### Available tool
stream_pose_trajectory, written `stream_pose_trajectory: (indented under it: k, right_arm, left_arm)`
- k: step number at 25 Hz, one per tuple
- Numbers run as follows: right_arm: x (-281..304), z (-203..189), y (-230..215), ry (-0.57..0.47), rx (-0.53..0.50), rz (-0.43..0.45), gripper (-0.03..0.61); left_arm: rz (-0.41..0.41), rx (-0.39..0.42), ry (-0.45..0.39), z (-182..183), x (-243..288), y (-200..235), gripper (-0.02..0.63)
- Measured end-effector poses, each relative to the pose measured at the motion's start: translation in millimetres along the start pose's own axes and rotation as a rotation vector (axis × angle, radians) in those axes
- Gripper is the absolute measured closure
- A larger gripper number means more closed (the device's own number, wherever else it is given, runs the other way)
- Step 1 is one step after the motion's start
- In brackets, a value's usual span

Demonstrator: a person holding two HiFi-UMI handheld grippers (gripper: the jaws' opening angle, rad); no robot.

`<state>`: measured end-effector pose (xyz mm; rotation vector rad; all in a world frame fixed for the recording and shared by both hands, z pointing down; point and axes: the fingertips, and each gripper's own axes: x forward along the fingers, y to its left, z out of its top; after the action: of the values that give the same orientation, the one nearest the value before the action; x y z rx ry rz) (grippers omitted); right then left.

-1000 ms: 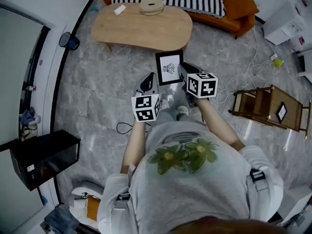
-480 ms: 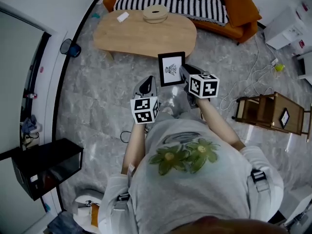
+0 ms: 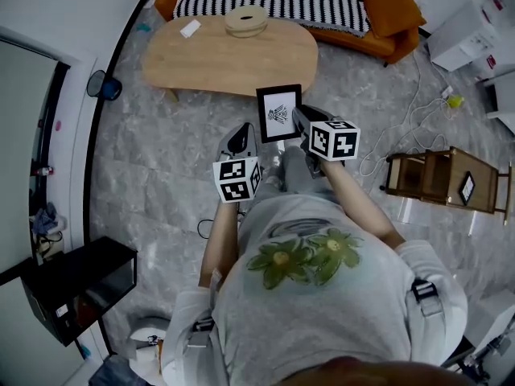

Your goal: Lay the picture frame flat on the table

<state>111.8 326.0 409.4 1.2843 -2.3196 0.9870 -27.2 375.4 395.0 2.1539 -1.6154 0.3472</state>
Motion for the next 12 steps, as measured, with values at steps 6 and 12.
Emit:
stream_pose_trajectory:
  k: [6, 12]
  right_arm:
    - [29, 22, -24, 0.008, 0.018, -0.008, 0.505]
    - [60, 57, -49, 0.027, 0.018, -0.001, 0.506]
  left_arm:
    - [0.013, 0.001, 0.014, 9, 33, 13, 0.598]
    - [0.030, -0.005, 0.015, 39, 78, 28, 0.598]
